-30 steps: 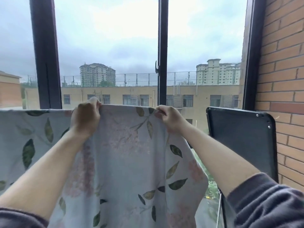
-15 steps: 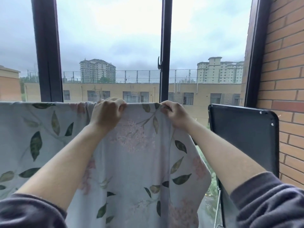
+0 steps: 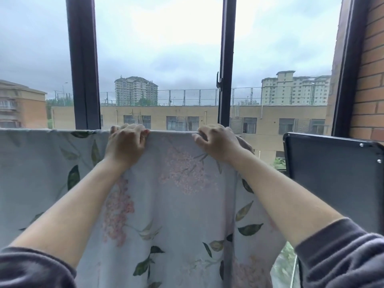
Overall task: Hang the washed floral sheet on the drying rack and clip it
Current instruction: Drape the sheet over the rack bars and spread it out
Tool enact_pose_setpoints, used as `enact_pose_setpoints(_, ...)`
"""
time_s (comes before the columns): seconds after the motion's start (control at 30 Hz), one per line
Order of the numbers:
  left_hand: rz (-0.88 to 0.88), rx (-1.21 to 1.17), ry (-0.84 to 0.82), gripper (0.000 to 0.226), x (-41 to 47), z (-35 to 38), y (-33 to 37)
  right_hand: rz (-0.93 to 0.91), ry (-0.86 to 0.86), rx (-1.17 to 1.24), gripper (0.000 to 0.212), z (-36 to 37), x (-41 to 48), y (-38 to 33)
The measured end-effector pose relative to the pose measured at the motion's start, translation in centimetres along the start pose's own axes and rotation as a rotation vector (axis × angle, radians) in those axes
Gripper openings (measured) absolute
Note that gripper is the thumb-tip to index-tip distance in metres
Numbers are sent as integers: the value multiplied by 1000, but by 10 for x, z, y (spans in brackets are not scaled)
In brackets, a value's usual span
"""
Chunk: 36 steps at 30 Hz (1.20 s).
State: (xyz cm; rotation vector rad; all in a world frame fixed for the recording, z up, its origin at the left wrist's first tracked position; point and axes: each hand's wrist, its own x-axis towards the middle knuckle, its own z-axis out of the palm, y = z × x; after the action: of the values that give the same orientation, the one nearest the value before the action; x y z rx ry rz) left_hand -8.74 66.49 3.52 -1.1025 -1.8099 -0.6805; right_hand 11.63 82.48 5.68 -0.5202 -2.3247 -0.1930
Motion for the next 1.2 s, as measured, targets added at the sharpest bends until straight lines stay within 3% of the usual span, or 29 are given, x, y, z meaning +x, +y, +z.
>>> enact_pose_setpoints(0.37,13,29,23,50,-10,-26,-66,35,176,-143,43,20,7,-31)
enact_pose_setpoints(0.5,25,52,1,52,-11,-24,-70,-9,124,-114,36,16,1,-29)
enact_pose_setpoints(0.63,5,71,-19,49,-7,-22,-66,171,110,-57,45,9,-30,10)
enact_pose_setpoints(0.8,35,18,-15,33,-3,-14,-15,459,23,153,39,-15,-64,52)
enact_pose_setpoints(0.93,104,-68,-50,28,4,-1,51,588,-146,31,34,-32,-69,66)
enact_pose_setpoints(1.07,136,-114,-75,27,8,11,105,645,-268,-28,51,-16,-73,62)
enact_pose_setpoints(1.2,113,-104,-90,25,12,19,126,565,-265,-77,20,-18,-70,77)
